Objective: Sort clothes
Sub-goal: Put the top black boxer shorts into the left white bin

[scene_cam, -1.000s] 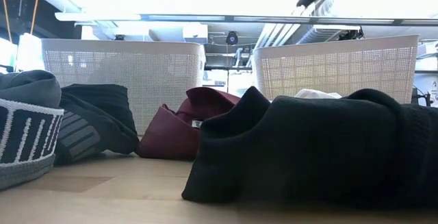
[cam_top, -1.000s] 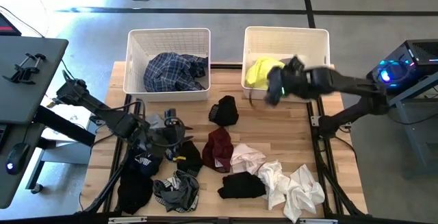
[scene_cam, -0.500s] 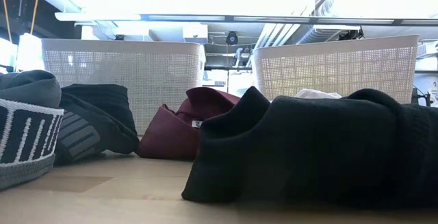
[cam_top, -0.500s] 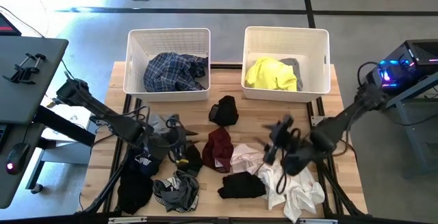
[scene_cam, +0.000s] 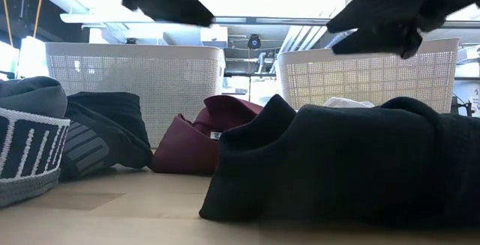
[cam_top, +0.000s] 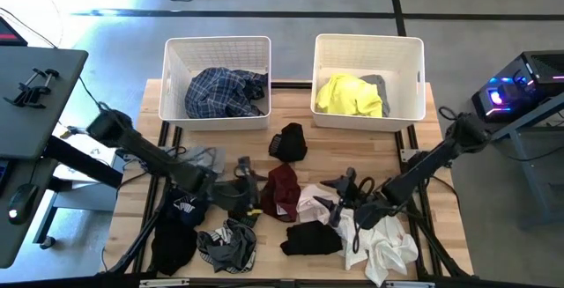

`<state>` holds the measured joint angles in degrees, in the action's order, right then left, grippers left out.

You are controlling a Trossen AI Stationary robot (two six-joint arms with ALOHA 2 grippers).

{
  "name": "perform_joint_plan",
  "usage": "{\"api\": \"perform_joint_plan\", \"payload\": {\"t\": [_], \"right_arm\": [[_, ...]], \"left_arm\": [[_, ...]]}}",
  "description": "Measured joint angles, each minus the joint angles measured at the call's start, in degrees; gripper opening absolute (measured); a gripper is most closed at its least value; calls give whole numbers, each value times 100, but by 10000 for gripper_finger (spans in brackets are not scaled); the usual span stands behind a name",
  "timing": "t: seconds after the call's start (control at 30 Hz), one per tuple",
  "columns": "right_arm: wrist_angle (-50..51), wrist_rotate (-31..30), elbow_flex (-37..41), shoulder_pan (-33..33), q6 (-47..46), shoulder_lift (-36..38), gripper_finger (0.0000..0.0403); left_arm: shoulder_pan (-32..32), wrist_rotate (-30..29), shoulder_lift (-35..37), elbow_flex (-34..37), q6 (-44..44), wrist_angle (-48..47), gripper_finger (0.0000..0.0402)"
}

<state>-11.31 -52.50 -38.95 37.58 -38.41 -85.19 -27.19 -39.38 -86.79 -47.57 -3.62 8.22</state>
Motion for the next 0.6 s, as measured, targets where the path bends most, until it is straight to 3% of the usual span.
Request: {"api": "perform_joint_plan", "payload": {"t": [0.13, 0.3, 0.6], "right_arm": [[-443, -218, 44, -169, 154, -297, 236], [-801, -163, 44, -432, 475, -599, 236], [-986, -115, 44, -509, 644, -703, 236]], "left_arm": [[211, -148, -598, -4, -34, 849, 111], [771, 79, -1205, -204, -619, 922, 124], [1561, 121, -2134, -989, 249, 796, 212]]}}
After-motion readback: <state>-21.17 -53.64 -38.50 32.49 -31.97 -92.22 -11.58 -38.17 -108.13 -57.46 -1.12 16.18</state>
